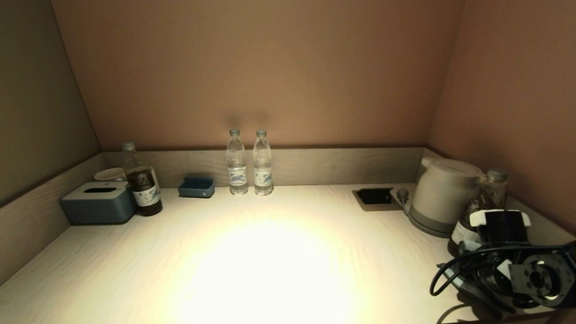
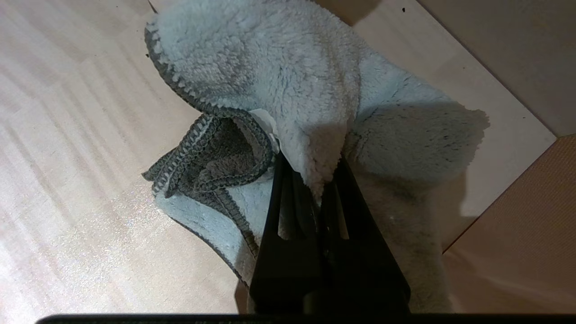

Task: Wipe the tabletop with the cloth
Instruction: Place the tablecloth

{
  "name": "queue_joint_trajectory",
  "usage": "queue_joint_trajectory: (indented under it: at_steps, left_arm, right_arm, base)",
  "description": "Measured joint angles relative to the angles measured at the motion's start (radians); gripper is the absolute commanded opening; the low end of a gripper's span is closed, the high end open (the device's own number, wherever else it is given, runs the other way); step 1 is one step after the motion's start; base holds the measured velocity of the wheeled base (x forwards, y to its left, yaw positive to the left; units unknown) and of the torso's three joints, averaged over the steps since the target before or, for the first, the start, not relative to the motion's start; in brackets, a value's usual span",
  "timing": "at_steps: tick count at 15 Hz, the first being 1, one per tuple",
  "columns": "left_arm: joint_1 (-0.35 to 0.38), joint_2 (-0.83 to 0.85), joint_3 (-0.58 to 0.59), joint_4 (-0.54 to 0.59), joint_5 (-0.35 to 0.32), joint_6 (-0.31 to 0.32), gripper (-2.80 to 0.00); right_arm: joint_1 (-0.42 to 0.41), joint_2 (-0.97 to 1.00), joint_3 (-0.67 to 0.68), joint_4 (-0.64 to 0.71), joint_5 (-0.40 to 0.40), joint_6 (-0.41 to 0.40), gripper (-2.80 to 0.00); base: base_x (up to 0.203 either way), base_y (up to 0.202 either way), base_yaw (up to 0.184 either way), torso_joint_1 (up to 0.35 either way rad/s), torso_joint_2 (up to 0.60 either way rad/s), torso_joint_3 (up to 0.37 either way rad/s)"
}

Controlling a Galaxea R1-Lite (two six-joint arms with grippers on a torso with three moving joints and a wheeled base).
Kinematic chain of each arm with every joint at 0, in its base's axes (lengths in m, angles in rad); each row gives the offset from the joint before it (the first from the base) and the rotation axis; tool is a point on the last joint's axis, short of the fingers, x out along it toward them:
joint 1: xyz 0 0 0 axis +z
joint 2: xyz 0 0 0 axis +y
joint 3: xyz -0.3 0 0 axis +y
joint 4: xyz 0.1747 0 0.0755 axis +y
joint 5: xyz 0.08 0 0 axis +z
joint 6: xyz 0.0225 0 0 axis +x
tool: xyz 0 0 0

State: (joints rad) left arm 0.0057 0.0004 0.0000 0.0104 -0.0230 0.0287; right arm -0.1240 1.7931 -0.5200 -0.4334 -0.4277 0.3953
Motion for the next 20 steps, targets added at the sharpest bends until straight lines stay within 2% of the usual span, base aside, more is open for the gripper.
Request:
queue_joint_trajectory:
  at_steps: [8, 9, 16, 20]
  left_arm:
    - [0.000, 0.000, 0.000, 0.000, -0.001, 0.000, -2.80]
    - [0.000, 0.000, 0.000, 0.000, -0.001, 0.000, -2.80]
    - [0.000, 0.000, 0.000, 0.000, 0.000, 0.000, -2.80]
    - [0.000, 0.000, 0.000, 0.000, 0.000, 0.000, -2.80]
  right_arm:
    - [-0.002, 0.002, -0.005, -0.002, 0.002, 0.001, -2.80]
    - [-0.002, 0.005, -0.008, -0.002, 0.002, -0.001, 0.00]
    - [0.001, 0.039, -0.016, -0.006, 0.001, 0.001, 0.00]
    - [0.045, -0.094, 0.014, -0.004, 0.002, -0.010, 0.00]
  base:
    - [0.000, 0.000, 0.000, 0.000, 0.00, 0.000]
    - [0.000, 0.000, 0.000, 0.000, 0.00, 0.000]
    - [0.000, 0.000, 0.000, 0.000, 0.00, 0.000]
    - [0.000, 0.000, 0.000, 0.000, 0.00, 0.000]
